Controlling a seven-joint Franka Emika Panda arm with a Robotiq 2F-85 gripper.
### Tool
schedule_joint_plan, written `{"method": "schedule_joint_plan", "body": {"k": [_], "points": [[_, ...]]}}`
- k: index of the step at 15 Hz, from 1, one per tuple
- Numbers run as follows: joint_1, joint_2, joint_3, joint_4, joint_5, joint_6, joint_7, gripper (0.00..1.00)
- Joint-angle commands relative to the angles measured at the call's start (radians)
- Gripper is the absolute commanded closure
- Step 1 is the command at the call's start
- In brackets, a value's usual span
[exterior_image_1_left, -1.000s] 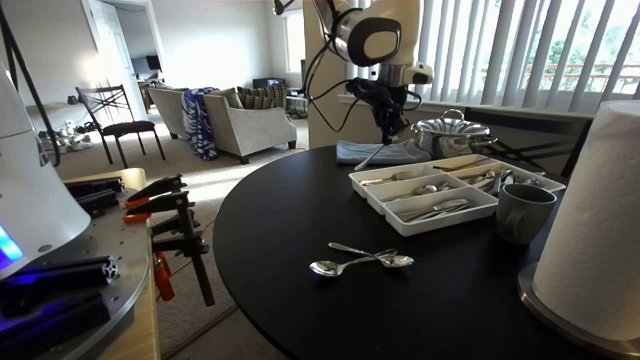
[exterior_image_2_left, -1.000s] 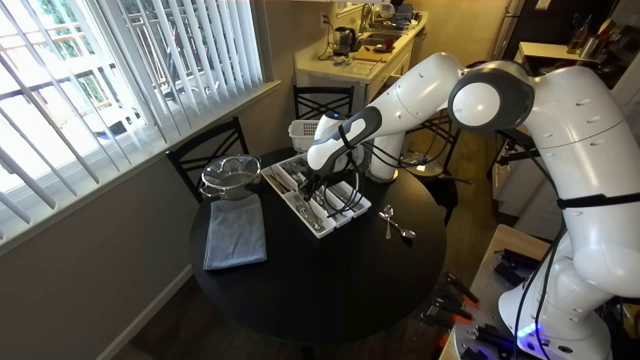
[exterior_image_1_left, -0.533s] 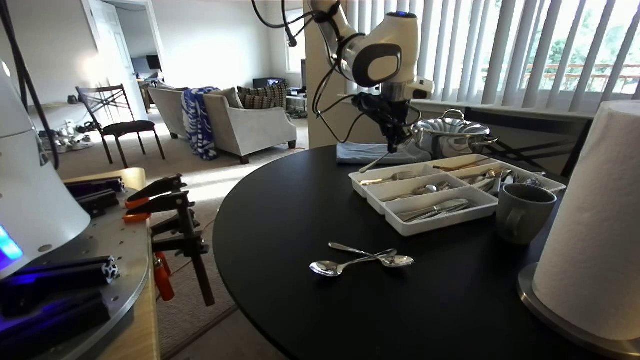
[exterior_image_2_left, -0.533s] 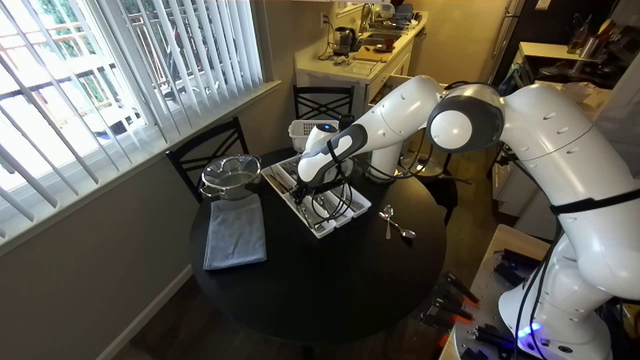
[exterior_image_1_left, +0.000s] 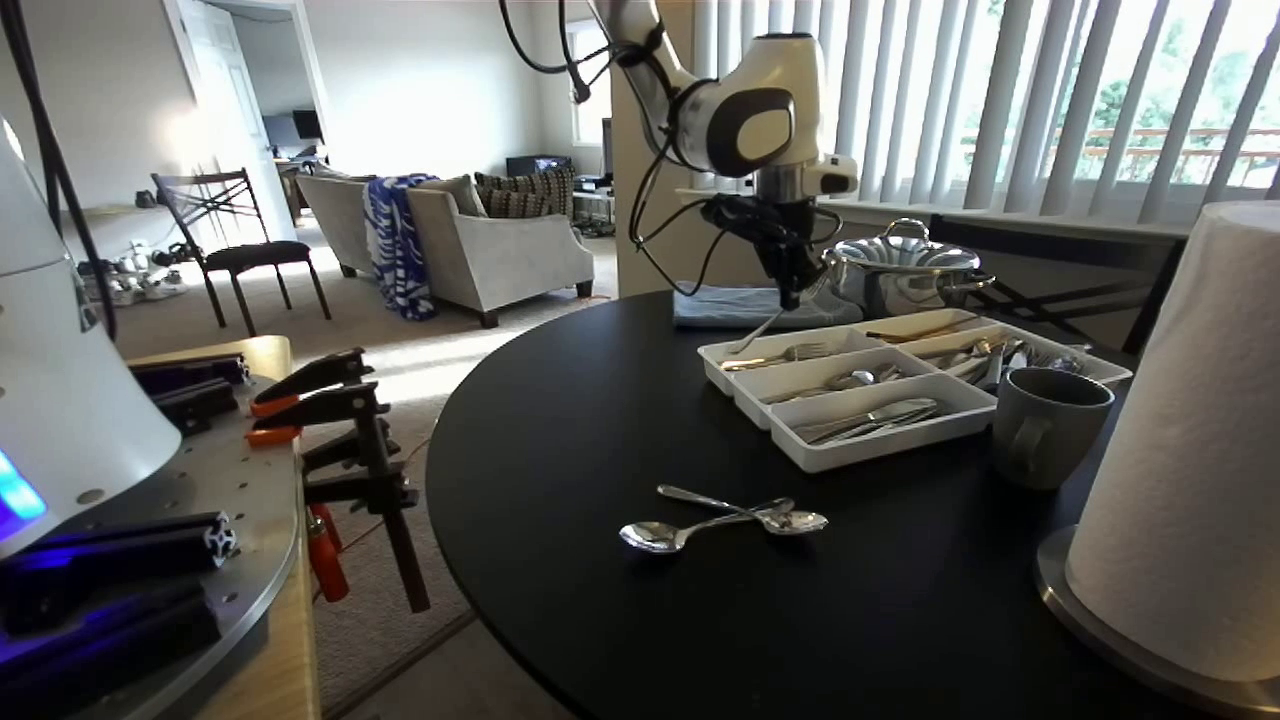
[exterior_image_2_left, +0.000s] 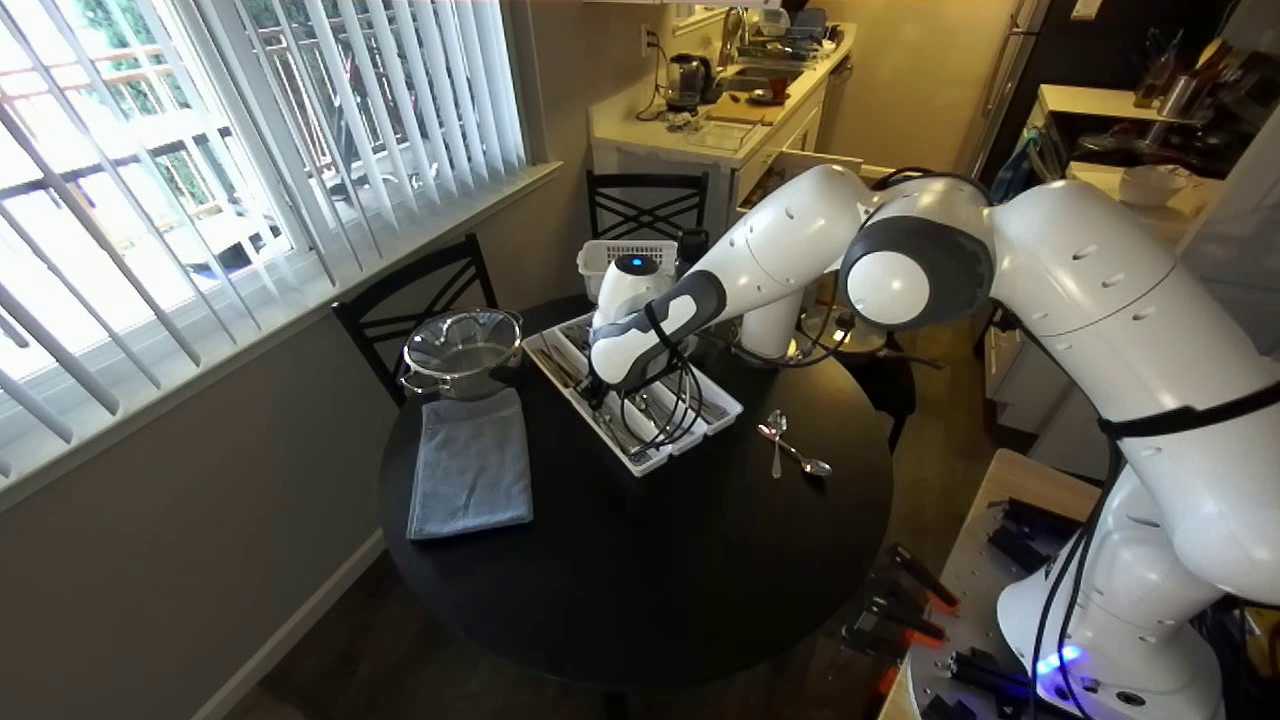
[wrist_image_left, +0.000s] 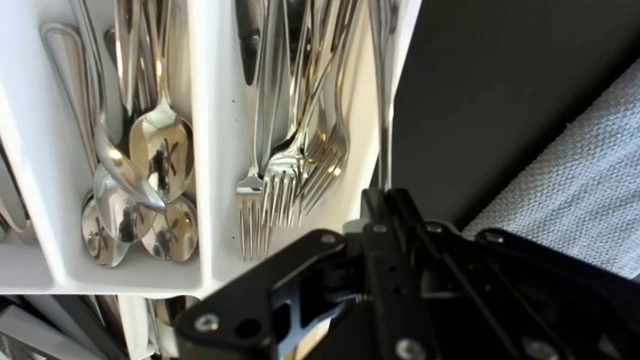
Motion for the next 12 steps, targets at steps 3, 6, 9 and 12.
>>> {"method": "schedule_joint_plan", "body": {"k": [3,6,9,12], "points": [[0.038,0.007,-0.058,0.002,-0.07,-0.057,0.057,0.68],[0.036,0.003,-0.051,-0.008,-0.1,-0.104,0.029,0.56],[0.029,-0.054,-0.03,-0.081,-0.115,-0.1,0.001,0.36],[0.027,-0.149,-0.012,-0.214,-0.123,-0.036,-0.025,0.17]]}}
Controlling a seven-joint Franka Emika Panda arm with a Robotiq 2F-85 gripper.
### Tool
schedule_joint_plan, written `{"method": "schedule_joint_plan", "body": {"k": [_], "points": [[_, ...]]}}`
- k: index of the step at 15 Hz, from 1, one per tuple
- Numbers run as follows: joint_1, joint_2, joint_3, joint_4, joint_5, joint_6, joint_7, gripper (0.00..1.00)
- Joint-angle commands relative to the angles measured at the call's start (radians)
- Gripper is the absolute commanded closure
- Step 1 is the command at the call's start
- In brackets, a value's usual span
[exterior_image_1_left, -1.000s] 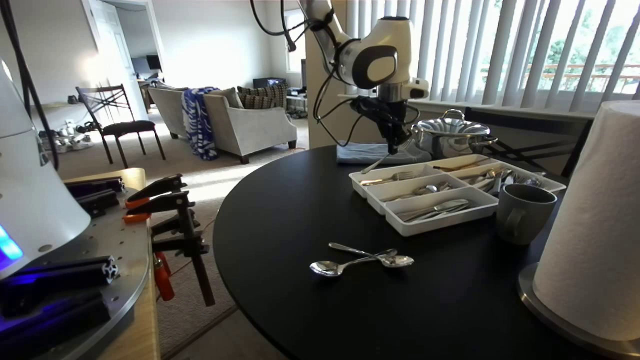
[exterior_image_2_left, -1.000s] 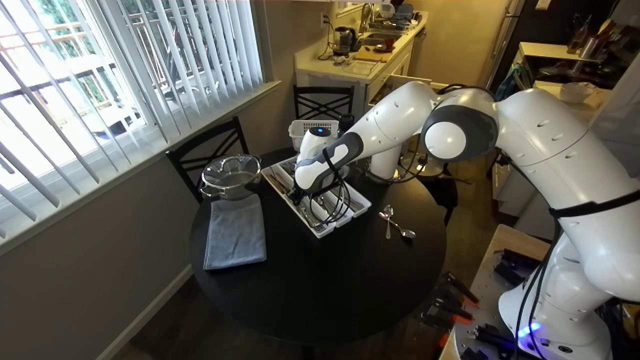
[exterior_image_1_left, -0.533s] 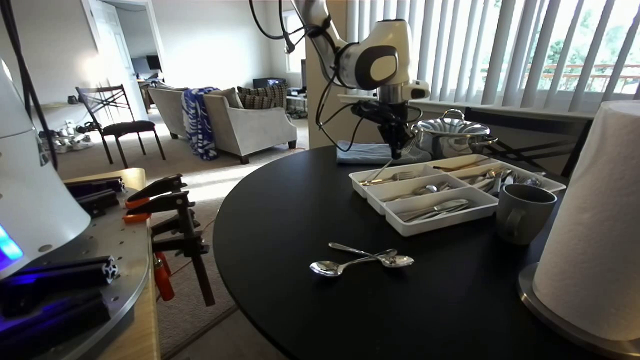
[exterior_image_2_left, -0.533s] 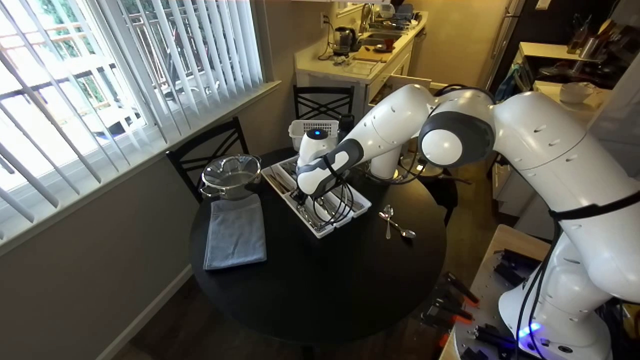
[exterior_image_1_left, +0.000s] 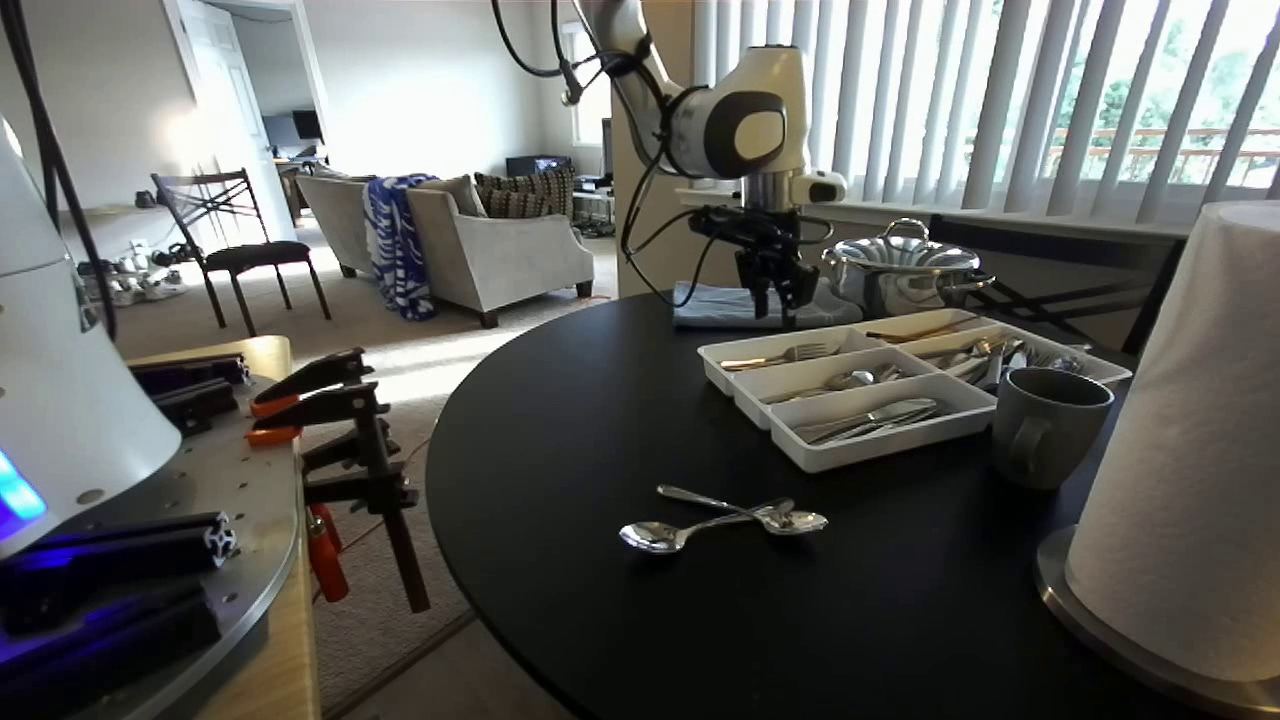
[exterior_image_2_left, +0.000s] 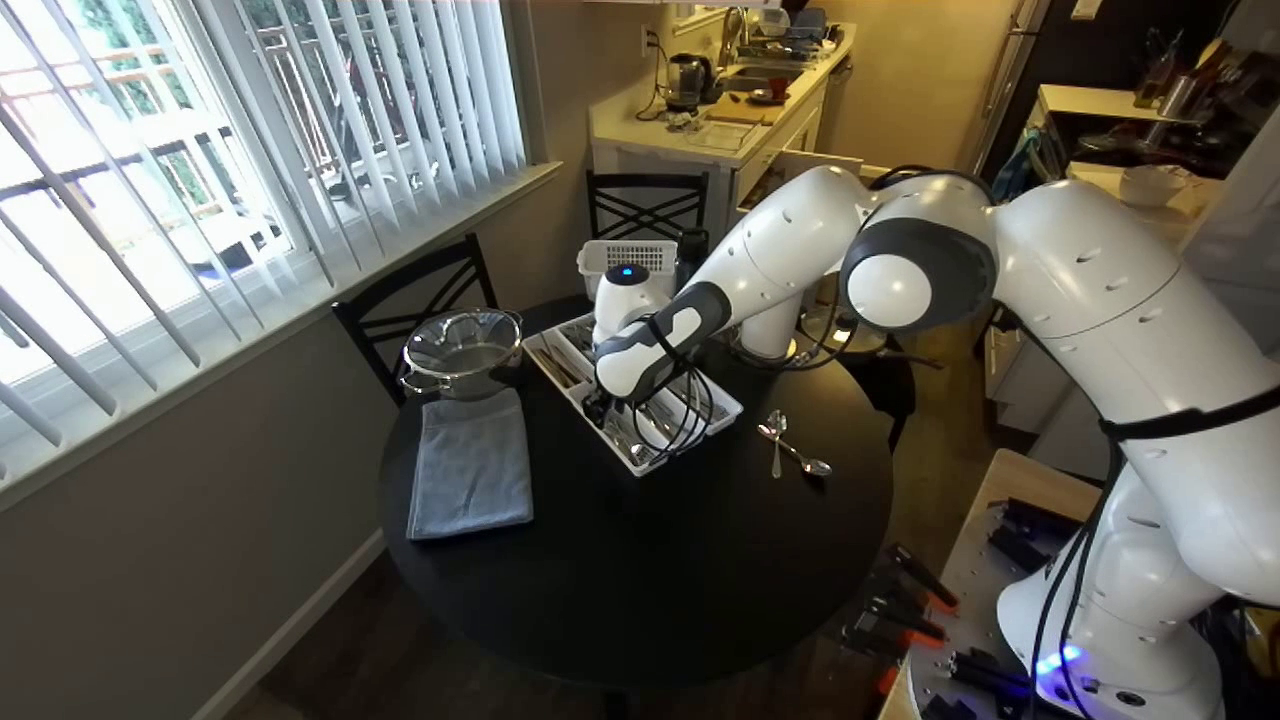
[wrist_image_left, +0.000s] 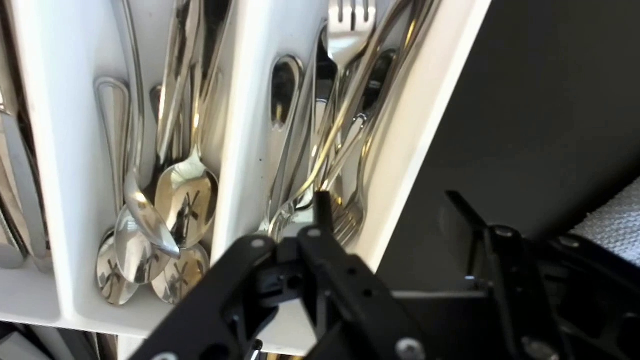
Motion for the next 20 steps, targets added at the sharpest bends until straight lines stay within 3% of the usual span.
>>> {"method": "schedule_joint_plan", "body": {"k": [1,3,6,10,15,20], "points": [[-0.002,-0.165,0.018,-0.222,-0.033,0.065,-0.043,0.12],[-0.012,-0.221,0.029,-0.303,-0.045,0.069,-0.068,0.02],[-0.013,-0.304,0.01,-0.444,-0.055,0.064,-0.059,0.0],[-0.151,-0.377,0.092,-0.618,0.09,0.146,-0.077,0.0],[-0.34,-0.341,0.173,-0.674,0.308,0.153,-0.095,0.0],[-0.4,-0.288,0.143,-0.674,0.424,0.148,-0.042,0.0]]}}
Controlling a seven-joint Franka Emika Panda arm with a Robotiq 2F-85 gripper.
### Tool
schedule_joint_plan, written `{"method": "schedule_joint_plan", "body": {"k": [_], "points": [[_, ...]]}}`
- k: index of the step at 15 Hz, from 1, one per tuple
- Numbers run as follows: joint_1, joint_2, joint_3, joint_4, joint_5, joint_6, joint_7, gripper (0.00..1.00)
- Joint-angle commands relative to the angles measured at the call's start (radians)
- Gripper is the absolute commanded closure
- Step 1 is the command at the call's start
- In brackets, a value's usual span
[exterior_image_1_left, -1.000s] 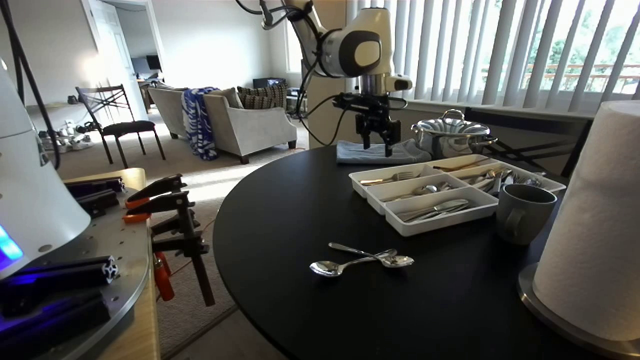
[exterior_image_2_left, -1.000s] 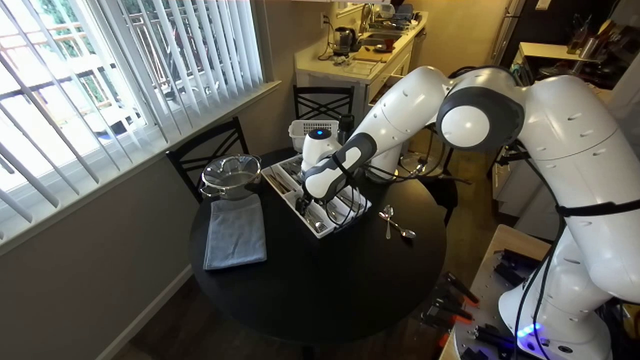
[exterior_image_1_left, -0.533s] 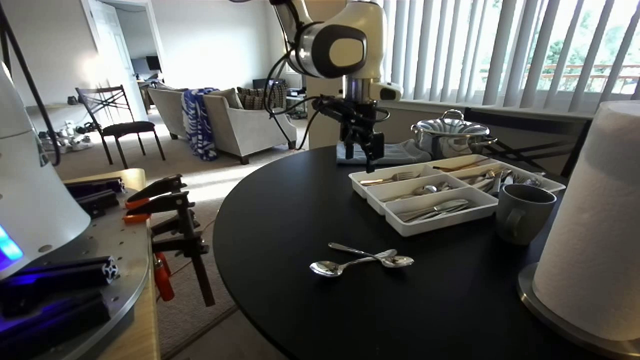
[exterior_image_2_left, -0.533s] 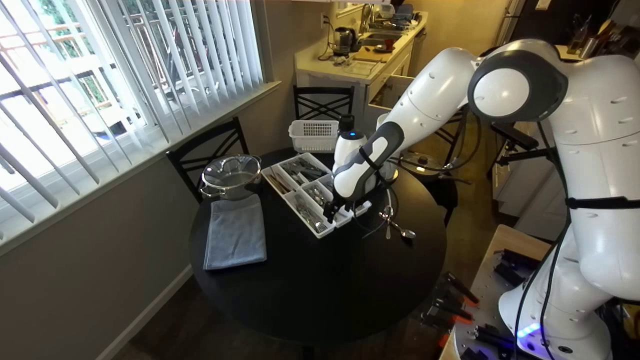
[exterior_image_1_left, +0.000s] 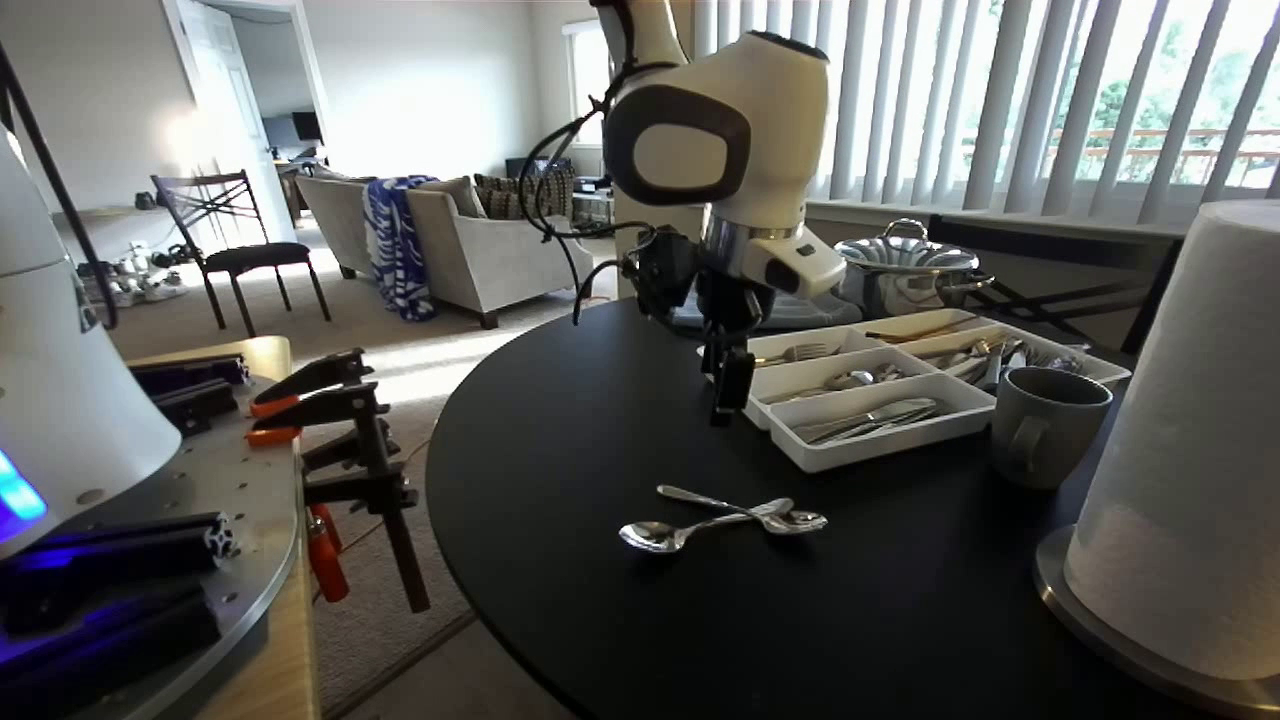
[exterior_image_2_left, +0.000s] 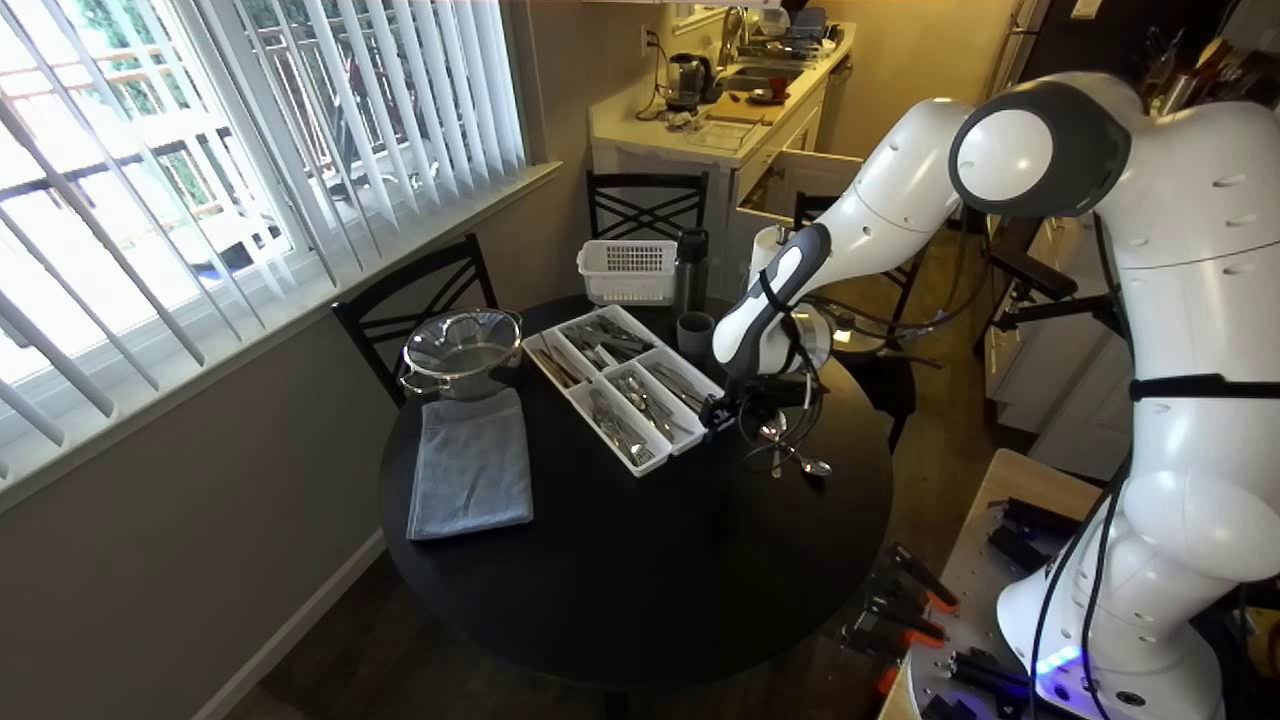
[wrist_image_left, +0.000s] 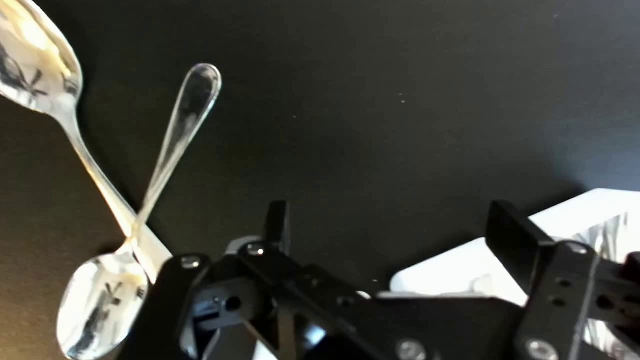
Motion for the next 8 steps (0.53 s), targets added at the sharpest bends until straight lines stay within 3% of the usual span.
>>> {"method": "schedule_joint_plan", "body": {"k": [1,8], "points": [[-0.024,0.028,-0.007,-0.009,0.069,0.017,0.031,0.0],[0.065,0.067,-0.135,-0.017,0.042,0.006,0.225,0.0]]}}
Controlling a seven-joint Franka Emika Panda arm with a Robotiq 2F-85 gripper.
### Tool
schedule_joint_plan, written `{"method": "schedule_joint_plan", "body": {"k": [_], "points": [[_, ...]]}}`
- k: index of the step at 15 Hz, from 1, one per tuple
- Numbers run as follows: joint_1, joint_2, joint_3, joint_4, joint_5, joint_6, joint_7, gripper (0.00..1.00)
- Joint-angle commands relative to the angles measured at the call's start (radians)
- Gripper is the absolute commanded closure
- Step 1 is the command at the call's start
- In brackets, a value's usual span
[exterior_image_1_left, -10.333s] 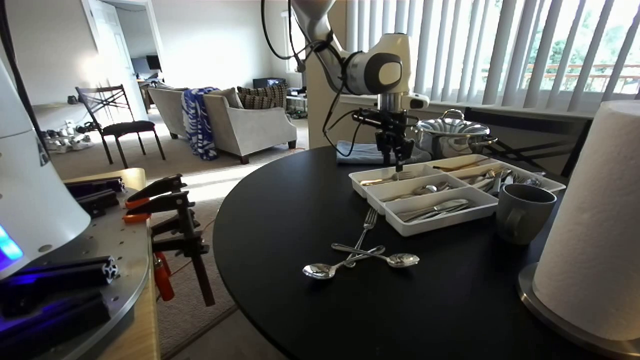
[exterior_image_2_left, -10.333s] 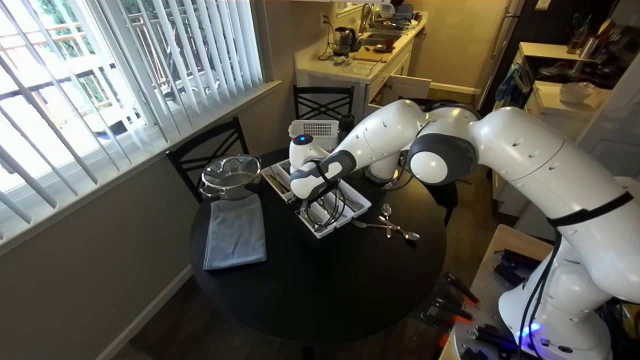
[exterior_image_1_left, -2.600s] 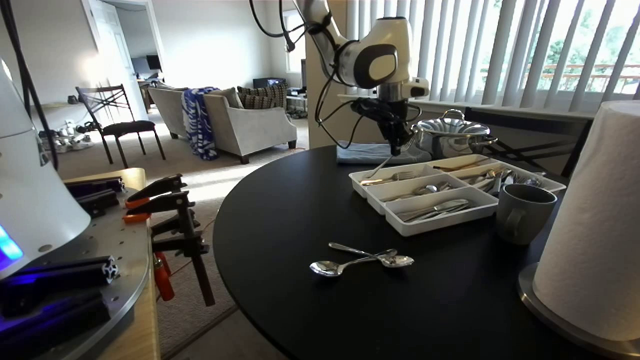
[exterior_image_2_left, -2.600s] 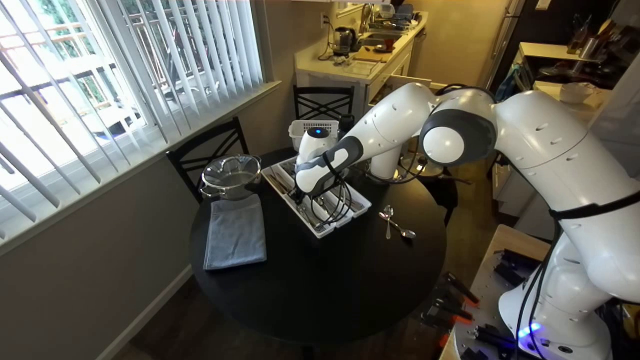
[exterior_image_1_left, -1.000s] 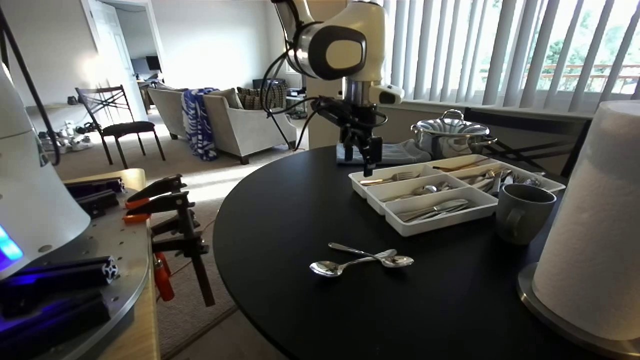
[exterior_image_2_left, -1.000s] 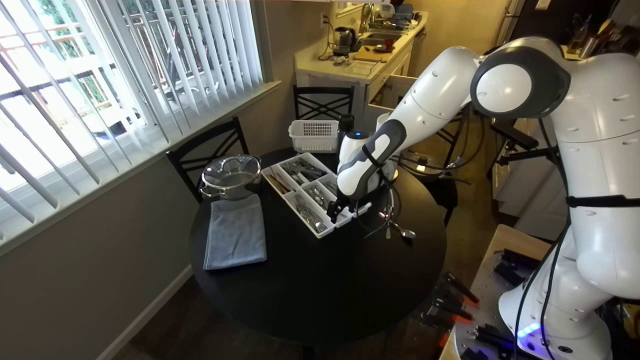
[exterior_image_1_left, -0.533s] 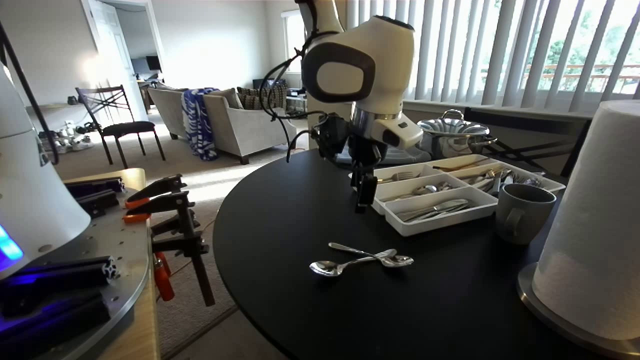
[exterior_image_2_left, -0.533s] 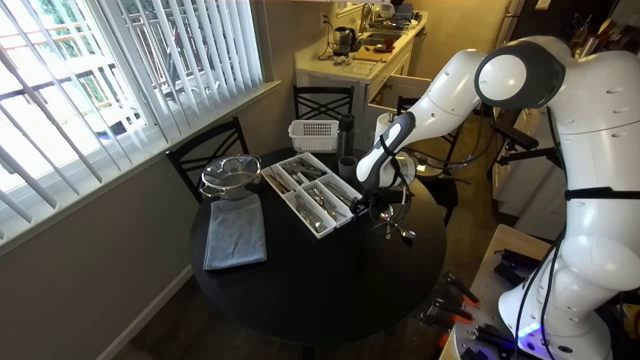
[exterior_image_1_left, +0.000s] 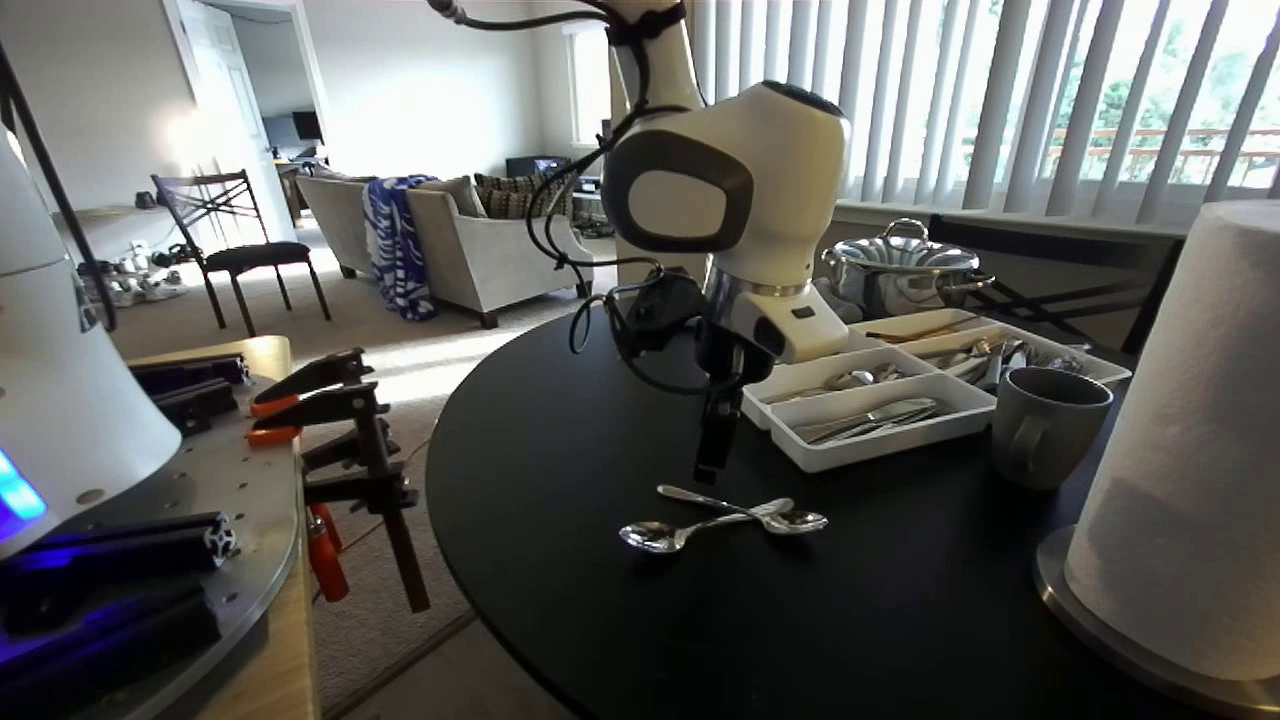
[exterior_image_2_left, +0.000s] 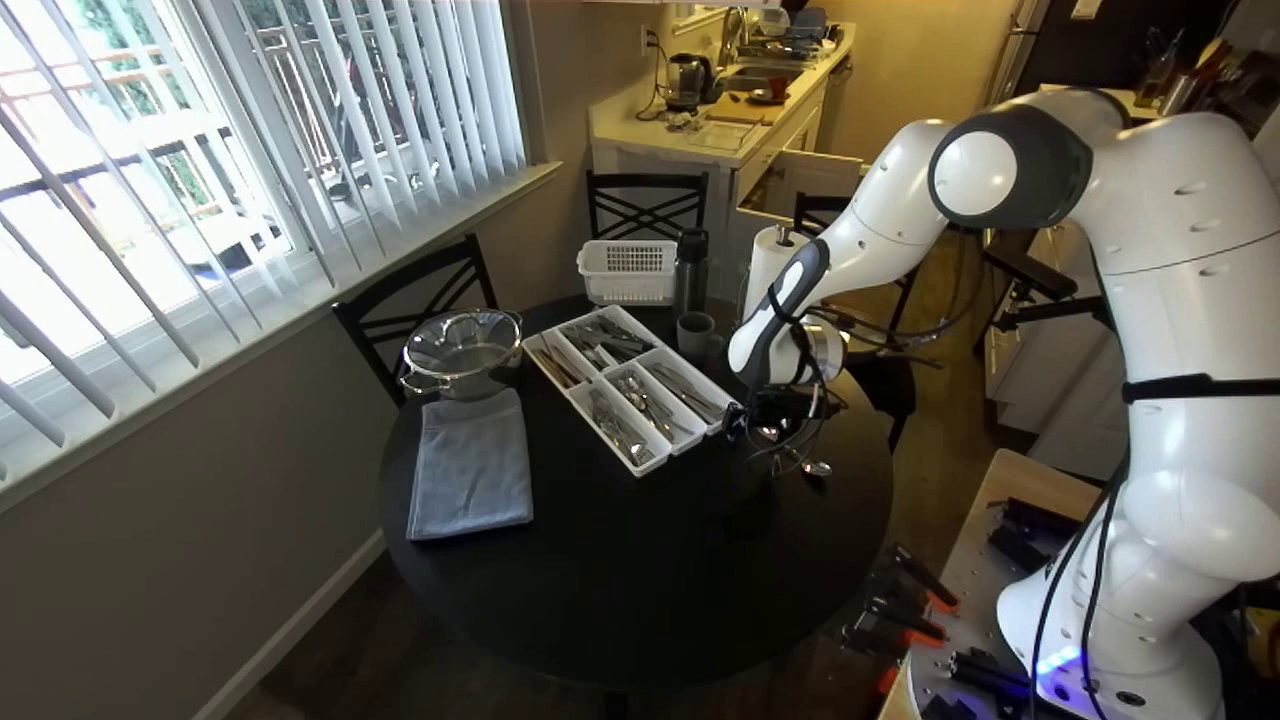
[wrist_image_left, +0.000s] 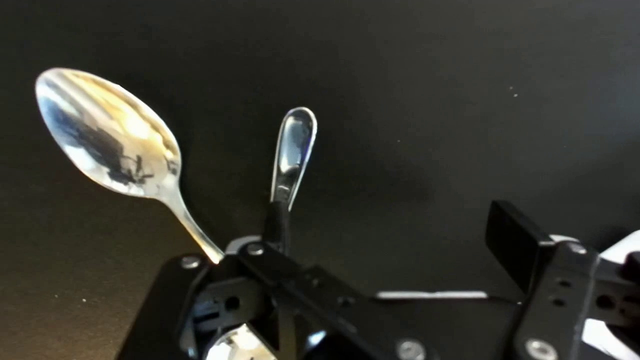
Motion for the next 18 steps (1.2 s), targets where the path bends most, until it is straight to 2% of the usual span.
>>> {"method": "schedule_joint_plan", "body": {"k": [1,10,18], "points": [[0.069,0.002,-0.072,-0.018,-0.001,0.001,0.119,0.0],[0.166,0.026,-0.159,-0.013,-0.019,-0.004,0.253,0.0],[0.158,0.066,-0.15,0.0,-0.011,0.05,0.234,0.0]]}}
